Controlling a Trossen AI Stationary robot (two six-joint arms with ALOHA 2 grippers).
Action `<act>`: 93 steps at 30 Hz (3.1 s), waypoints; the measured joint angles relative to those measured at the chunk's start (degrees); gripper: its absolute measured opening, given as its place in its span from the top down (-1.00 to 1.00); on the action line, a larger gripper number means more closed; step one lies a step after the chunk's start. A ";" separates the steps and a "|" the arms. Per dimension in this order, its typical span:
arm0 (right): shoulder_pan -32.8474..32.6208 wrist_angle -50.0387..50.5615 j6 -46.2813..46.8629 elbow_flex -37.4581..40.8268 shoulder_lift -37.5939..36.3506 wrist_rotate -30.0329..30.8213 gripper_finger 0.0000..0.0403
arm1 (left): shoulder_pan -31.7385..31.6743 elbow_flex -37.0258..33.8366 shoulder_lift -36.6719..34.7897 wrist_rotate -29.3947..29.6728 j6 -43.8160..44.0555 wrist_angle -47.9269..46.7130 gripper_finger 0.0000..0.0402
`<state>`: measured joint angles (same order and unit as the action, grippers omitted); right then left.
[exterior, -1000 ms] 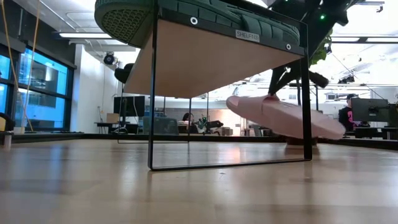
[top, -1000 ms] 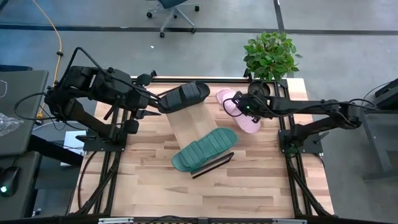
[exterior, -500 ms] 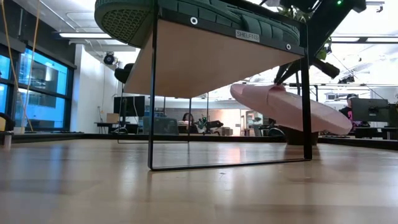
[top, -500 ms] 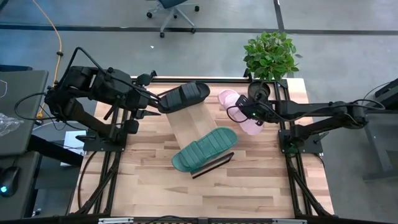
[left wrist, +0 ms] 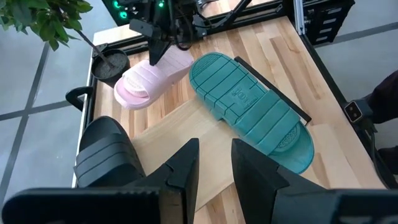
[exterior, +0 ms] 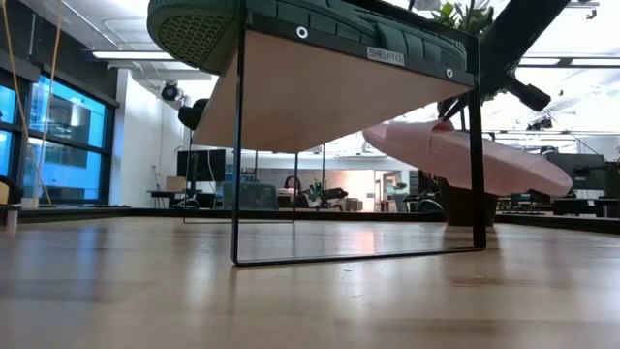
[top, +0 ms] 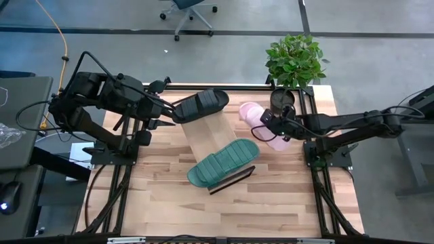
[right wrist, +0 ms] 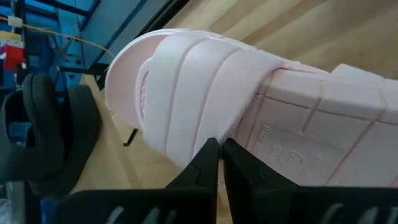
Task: Pick and place slides into the shelf
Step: Put the pink pair of slides on the shelf
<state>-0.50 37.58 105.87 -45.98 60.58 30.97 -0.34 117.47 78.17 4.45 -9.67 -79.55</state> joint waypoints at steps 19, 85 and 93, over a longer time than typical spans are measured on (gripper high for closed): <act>-9.02 9.21 12.54 0.00 -0.07 -0.11 1.00 | 0.02 0.00 0.00 -0.02 1.01 -0.02 0.59; 6.53 12.04 1.44 0.00 6.80 -13.00 1.00 | 0.02 0.00 0.00 -1.49 0.96 -1.65 0.59; 8.43 9.54 -1.82 -0.02 9.98 -15.15 1.00 | 0.00 -0.02 0.00 -1.49 0.96 -1.74 0.59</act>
<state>7.92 47.12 104.05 -46.00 70.56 15.81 -0.34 117.45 78.17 2.96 -8.71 -81.29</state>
